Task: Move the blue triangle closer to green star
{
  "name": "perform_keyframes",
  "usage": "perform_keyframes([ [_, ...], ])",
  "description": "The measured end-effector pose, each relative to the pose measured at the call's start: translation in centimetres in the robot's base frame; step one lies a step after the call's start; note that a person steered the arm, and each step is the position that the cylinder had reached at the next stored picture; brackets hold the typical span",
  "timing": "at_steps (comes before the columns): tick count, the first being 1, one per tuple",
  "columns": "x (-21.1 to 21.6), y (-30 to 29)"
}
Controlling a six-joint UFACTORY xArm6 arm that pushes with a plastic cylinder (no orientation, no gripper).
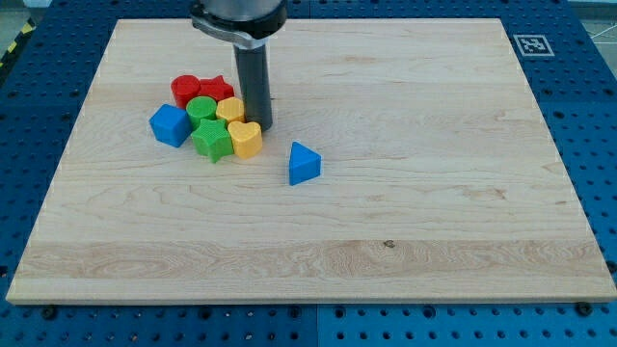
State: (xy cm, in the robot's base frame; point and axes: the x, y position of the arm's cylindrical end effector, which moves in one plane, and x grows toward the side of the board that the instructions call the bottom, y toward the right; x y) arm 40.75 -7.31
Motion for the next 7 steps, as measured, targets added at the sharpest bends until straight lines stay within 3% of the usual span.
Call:
perform_keyframes([
  [2,0.0,-0.7],
  [4,0.0,6.7],
  [5,1.5,8.5],
  [7,8.8,7.6],
])
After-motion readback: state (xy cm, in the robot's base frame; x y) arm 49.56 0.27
